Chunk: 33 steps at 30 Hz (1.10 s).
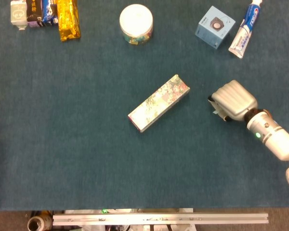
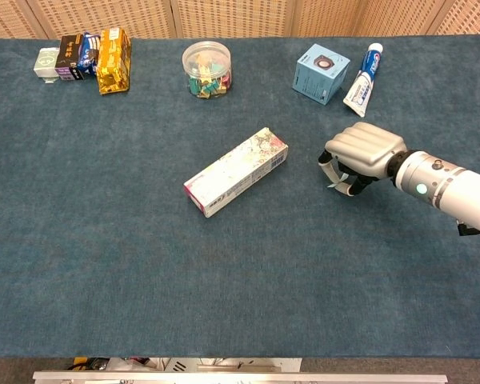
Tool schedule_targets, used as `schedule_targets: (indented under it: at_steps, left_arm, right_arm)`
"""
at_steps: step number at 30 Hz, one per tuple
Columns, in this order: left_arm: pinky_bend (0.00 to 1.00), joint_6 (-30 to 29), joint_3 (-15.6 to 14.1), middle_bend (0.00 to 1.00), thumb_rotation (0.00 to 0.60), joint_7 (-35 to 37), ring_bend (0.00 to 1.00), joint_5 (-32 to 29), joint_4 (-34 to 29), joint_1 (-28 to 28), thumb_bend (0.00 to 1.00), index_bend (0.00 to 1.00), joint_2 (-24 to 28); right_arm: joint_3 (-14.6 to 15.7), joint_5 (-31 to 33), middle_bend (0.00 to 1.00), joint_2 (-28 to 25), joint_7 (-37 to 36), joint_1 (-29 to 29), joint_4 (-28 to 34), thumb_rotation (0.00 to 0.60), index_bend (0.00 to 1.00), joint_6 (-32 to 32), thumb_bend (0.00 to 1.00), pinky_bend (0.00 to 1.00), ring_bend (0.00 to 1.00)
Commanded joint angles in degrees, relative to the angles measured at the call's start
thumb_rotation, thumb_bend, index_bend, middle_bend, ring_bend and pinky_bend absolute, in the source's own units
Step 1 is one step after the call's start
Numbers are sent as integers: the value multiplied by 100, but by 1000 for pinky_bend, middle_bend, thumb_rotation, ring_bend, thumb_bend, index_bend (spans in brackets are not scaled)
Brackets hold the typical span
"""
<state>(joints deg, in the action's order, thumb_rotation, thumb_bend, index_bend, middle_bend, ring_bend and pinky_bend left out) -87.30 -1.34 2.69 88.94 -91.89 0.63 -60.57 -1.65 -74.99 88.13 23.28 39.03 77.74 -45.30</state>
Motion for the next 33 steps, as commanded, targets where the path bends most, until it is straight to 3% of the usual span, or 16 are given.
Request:
schedule_targets:
  at_steps: [1,7,15,24,33]
  left_arm:
    - [312,2,0,311,600,1,312,-6,2,-3,212,247,1]
    - [312,-13,-8,312,600,-19,312,27,-42,-8,212,247,19]
    - [312,-104,-38,311,600,-43,312,70,-120,-71,212,247,82]
    - [312,-166,-63,311,600,-3,312,71,-139,-140,212,246,134]
    - [312,-208,-68,306,600,17,312,74,-157,-182,212,242,176]
  right_arm:
    - [-104,-44,1000,-44,-225,-3,182,600,657,-136,350,1000,1000]
    - [-474,-101,1000,-18,-1001,65,652,600,657,-357,350,1000,1000]
    - [-936,171,1000,643,-1832,241,625,600,657,-445,351,1000,1000]
    - [-1356,996,1000,1463,-2443,456,236,600,657,-174,349,1000,1000]
    - [-1587,1919,1000,1796,-2551,594,227,600,657,136,347,1000,1000]
